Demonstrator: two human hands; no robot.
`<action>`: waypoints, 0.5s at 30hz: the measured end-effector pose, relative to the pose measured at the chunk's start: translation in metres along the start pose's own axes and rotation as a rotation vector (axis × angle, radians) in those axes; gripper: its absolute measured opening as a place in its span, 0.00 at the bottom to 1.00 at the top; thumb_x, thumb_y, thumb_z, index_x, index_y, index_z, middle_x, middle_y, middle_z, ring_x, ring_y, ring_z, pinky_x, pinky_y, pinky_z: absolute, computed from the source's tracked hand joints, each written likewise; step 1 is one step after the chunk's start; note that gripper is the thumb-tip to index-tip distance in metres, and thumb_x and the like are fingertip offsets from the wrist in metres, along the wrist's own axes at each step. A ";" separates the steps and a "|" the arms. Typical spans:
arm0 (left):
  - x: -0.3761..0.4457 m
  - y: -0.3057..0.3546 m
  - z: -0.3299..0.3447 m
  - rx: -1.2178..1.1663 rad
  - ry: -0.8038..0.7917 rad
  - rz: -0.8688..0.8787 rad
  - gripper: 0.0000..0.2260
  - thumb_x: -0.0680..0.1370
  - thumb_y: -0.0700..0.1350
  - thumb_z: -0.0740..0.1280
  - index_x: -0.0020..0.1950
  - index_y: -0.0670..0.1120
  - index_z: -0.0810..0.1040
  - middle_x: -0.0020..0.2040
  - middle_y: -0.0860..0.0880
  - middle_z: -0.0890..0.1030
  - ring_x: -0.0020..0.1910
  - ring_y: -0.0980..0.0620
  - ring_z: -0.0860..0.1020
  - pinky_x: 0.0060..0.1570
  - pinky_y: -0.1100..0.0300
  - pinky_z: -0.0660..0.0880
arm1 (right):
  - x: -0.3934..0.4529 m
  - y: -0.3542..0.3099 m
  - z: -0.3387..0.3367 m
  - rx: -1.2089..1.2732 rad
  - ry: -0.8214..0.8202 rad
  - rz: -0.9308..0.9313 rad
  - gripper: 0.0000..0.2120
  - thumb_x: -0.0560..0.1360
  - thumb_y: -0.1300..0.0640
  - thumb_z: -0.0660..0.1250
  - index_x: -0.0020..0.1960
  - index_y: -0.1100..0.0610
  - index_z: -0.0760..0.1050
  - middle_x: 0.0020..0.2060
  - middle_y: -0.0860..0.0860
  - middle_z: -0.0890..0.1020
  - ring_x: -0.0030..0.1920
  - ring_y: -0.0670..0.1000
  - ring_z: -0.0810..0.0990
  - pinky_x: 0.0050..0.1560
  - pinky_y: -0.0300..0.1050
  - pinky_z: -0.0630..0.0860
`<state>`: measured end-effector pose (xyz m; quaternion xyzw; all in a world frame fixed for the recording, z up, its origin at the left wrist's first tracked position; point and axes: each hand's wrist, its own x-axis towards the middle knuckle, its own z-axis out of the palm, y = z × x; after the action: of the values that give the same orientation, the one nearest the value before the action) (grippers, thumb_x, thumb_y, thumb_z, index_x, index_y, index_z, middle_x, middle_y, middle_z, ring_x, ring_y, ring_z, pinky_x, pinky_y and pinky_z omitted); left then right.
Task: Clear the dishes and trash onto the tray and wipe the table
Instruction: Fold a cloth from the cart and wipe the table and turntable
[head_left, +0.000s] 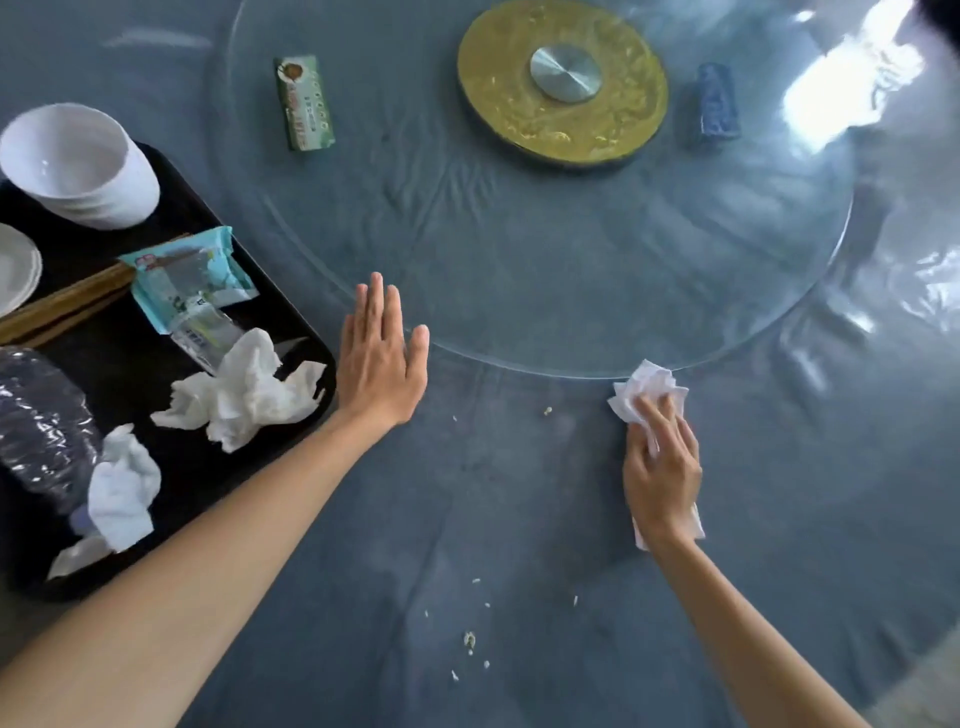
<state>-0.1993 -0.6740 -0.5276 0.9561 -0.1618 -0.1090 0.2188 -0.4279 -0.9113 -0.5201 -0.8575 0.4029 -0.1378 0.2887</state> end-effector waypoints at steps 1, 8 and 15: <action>-0.016 0.000 0.006 -0.032 -0.017 0.027 0.30 0.84 0.56 0.45 0.82 0.42 0.46 0.83 0.45 0.42 0.81 0.48 0.41 0.79 0.51 0.43 | 0.000 -0.006 0.008 -0.050 -0.020 -0.034 0.22 0.82 0.64 0.62 0.72 0.47 0.76 0.77 0.48 0.71 0.80 0.51 0.64 0.72 0.50 0.66; -0.080 -0.015 0.024 -0.053 -0.081 0.017 0.34 0.81 0.61 0.36 0.82 0.45 0.52 0.83 0.48 0.47 0.81 0.51 0.43 0.79 0.49 0.43 | -0.016 -0.031 0.034 -0.047 -0.067 -0.104 0.22 0.85 0.63 0.57 0.77 0.50 0.70 0.80 0.49 0.66 0.82 0.50 0.55 0.82 0.47 0.54; -0.124 0.002 0.024 -0.144 -0.132 -0.059 0.32 0.81 0.60 0.36 0.83 0.48 0.49 0.83 0.52 0.46 0.81 0.54 0.41 0.79 0.52 0.39 | -0.051 -0.052 0.055 -0.010 -0.252 -0.469 0.19 0.82 0.68 0.62 0.70 0.56 0.79 0.72 0.53 0.77 0.76 0.54 0.71 0.74 0.49 0.70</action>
<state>-0.3215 -0.6407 -0.5308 0.9330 -0.1394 -0.1894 0.2723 -0.4025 -0.8246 -0.5323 -0.9393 0.1545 -0.0909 0.2927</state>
